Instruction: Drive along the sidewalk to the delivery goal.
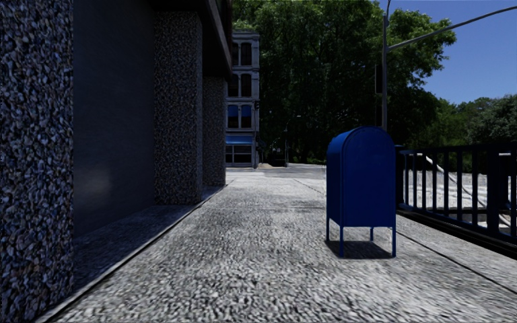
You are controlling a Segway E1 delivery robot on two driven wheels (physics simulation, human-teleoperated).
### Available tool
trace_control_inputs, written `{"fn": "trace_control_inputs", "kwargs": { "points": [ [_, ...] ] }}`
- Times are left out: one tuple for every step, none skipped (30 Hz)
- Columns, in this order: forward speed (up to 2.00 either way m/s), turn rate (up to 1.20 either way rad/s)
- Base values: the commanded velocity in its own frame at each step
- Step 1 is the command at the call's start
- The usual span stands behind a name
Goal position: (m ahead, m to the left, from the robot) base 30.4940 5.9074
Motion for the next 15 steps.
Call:
{"fn": "trace_control_inputs", "kwargs": {
  "points": [
    [2.0,0.0],
    [2.0,0.0],
    [2.0,0.0],
    [2.0,0.0],
    [2.0,0.0],
    [2.0,0.0],
    [2.0,0.0],
    [2.0,0.0],
    [2.0,0.0],
    [2.0,0.0],
    [2.0,0.0],
    [2.0,0.0],
    [2.0,0.0],
    [2.0,0.0],
    [2.0,0.0]
  ]
}}
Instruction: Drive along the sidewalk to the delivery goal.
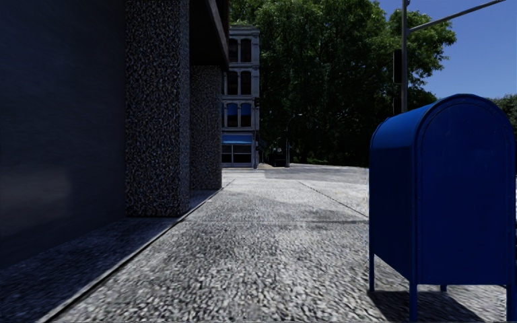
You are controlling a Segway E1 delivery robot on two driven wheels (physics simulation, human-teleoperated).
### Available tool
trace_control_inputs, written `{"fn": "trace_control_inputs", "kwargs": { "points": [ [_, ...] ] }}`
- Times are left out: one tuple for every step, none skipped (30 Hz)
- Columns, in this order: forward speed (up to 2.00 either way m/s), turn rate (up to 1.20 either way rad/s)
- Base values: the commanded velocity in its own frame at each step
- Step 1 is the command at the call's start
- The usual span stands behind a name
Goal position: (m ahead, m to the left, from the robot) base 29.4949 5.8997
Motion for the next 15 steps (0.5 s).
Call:
{"fn": "trace_control_inputs", "kwargs": {
  "points": [
    [2.0,0.0],
    [2.0,0.0],
    [2.0,0.0],
    [2.0,0.0],
    [2.0,0.0],
    [2.0,0.0],
    [2.0,0.0],
    [2.0,0.0],
    [2.0,0.0],
    [2.0,0.0],
    [2.0,0.0],
    [2.0,0.0],
    [2.0,0.0],
    [2.0,0.0],
    [2.0,0.0]
  ]
}}
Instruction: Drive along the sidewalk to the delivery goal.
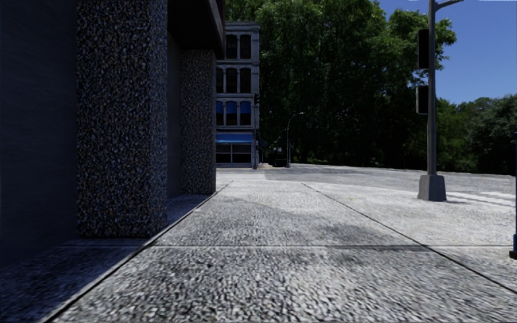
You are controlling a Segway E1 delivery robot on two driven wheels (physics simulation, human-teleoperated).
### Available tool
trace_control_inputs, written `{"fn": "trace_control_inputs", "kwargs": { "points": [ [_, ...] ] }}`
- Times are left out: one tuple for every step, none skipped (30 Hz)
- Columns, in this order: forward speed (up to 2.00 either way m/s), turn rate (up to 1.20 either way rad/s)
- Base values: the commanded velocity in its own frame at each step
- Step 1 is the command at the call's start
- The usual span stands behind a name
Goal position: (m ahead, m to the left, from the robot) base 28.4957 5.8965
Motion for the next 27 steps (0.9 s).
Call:
{"fn": "trace_control_inputs", "kwargs": {
  "points": [
    [2.0,0.0],
    [2.0,0.0],
    [2.0,0.0],
    [2.0,0.0],
    [2.0,0.0],
    [2.0,0.0],
    [2.0,0.0],
    [2.0,0.0],
    [2.0,0.0],
    [2.0,0.0],
    [2.0,0.0],
    [2.0,0.0],
    [2.0,0.0],
    [2.0,0.0],
    [2.0,0.0],
    [2.0,0.0],
    [2.0,0.0],
    [2.0,0.0],
    [2.0,0.0],
    [2.0,0.0],
    [2.0,0.0],
    [2.0,0.0],
    [2.0,0.0],
    [2.0,0.0],
    [2.0,0.0],
    [2.0,0.0],
    [2.0,0.0]
  ]
}}
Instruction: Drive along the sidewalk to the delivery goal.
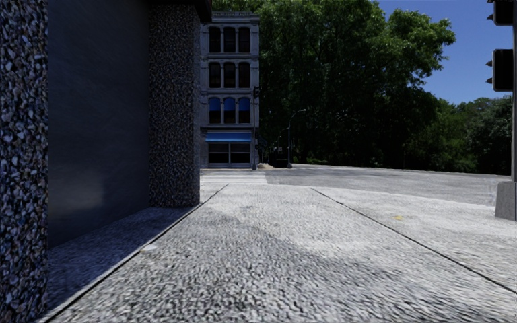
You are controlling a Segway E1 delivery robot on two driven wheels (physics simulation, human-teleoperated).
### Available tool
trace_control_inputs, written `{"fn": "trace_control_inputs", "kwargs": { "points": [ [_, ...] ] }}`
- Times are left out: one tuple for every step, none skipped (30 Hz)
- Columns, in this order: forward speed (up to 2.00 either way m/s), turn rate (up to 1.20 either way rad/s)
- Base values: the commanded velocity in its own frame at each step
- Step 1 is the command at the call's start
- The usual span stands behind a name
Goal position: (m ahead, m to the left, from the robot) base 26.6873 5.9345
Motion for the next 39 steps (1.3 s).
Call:
{"fn": "trace_control_inputs", "kwargs": {
  "points": [
    [2.0,0.0],
    [2.0,0.0],
    [2.0,0.0],
    [2.0,0.0],
    [2.0,0.0],
    [2.0,0.0],
    [2.0,0.0],
    [2.0,0.0],
    [2.0,0.0],
    [2.0,0.0],
    [2.0,0.0],
    [2.0,0.0],
    [2.0,0.0],
    [2.0,0.0],
    [2.0,0.0],
    [2.0,0.0],
    [2.0,0.0],
    [2.0,0.0],
    [2.0,0.0],
    [2.0,0.0],
    [2.0,0.0],
    [2.0,0.0],
    [2.0,0.0],
    [2.0,0.0],
    [2.0,0.0],
    [2.0,0.0],
    [2.0,0.0],
    [2.0,0.0],
    [2.0,0.0],
    [2.0,0.0],
    [2.0,0.02],
    [2.0,0.02],
    [2.0,0.09],
    [2.0,0.11],
    [2.0,0.12],
    [2.0,0.12],
    [2.0,0.13],
    [2.0,0.14],
    [2.0,0.17]
  ]
}}
